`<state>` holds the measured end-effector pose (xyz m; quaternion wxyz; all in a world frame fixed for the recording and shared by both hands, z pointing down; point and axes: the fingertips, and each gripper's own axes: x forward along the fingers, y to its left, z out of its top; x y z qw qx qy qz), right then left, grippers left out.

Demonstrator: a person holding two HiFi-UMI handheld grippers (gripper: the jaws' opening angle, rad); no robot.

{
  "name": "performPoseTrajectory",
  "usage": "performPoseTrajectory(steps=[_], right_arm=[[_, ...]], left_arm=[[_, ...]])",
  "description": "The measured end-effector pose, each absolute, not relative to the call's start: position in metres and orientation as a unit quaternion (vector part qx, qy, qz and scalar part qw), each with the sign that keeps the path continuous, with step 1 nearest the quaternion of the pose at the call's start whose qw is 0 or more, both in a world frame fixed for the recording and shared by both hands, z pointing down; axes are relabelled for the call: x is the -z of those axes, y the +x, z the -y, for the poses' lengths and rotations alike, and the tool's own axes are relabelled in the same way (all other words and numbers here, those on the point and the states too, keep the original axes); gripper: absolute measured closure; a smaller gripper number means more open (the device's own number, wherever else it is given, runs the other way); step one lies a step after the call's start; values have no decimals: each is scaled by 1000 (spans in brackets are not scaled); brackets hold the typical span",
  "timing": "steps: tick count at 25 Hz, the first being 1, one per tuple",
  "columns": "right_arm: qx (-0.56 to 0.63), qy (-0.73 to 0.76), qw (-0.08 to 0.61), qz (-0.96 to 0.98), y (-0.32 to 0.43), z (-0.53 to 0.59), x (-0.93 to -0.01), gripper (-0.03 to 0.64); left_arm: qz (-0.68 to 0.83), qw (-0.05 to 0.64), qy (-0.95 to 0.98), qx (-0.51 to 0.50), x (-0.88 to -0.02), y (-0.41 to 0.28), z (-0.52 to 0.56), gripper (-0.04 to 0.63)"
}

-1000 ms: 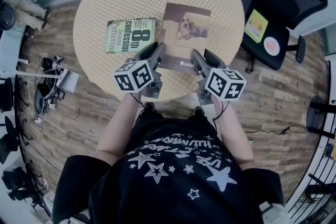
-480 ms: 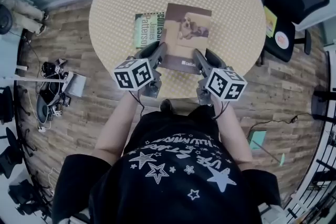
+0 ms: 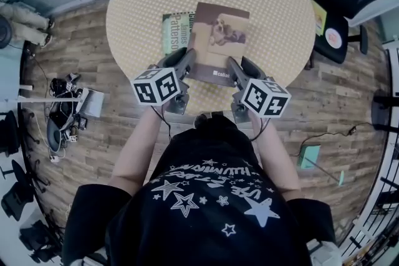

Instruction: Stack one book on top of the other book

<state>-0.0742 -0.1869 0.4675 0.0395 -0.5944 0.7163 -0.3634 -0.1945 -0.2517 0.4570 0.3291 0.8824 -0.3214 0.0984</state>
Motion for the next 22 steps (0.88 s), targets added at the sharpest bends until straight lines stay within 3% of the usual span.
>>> performPoseTrajectory(steps=[12,22], right_arm=[[373,-618,78,-688,-12,187,-469,434],[374,-683,101,-619,-53,211,-485,434]], left_arm=[[279,314,896,-142,-455,-127,259,480],[184,308,916,-177,-472,-151,305,480]])
